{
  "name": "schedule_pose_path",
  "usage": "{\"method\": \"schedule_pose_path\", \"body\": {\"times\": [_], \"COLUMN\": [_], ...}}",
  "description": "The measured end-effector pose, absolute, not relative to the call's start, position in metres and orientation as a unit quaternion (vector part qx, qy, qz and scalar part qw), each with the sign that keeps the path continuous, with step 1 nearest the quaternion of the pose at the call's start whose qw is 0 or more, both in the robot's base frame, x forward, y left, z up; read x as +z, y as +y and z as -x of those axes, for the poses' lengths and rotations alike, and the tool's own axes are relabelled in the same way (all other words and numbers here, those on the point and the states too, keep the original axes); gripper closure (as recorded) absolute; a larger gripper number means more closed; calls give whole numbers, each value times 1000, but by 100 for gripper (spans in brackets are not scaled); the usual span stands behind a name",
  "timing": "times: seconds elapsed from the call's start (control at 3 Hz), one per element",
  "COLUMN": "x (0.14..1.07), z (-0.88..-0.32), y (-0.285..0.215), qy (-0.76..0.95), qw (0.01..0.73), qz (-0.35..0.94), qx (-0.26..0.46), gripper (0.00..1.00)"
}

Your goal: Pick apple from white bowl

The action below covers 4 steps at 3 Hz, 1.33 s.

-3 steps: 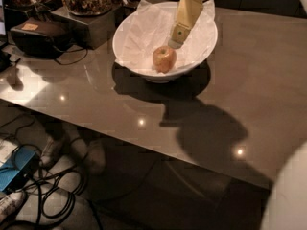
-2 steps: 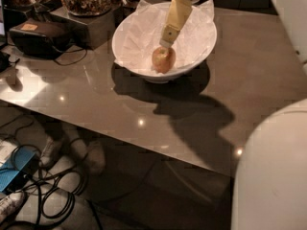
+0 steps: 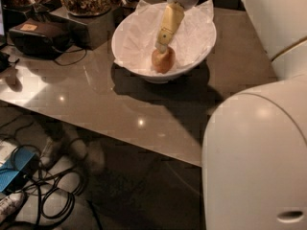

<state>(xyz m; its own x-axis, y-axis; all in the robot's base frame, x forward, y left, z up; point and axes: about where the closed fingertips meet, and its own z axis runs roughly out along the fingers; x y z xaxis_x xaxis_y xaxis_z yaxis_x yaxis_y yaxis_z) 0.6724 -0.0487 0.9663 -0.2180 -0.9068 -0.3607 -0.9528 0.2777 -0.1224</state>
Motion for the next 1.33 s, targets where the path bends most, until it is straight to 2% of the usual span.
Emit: {"method": "schedule_pose_path", "body": {"times": [0.33, 0.67, 1.33], "x": [950, 937, 917], "z": [-685, -694, -701], "y": [-48, -51, -54], "qy": [786, 794, 800], "qw": [174, 166, 152], "qz": [589, 580, 575], "qx": [69, 73, 79], "gripper": [18, 31, 29]}}
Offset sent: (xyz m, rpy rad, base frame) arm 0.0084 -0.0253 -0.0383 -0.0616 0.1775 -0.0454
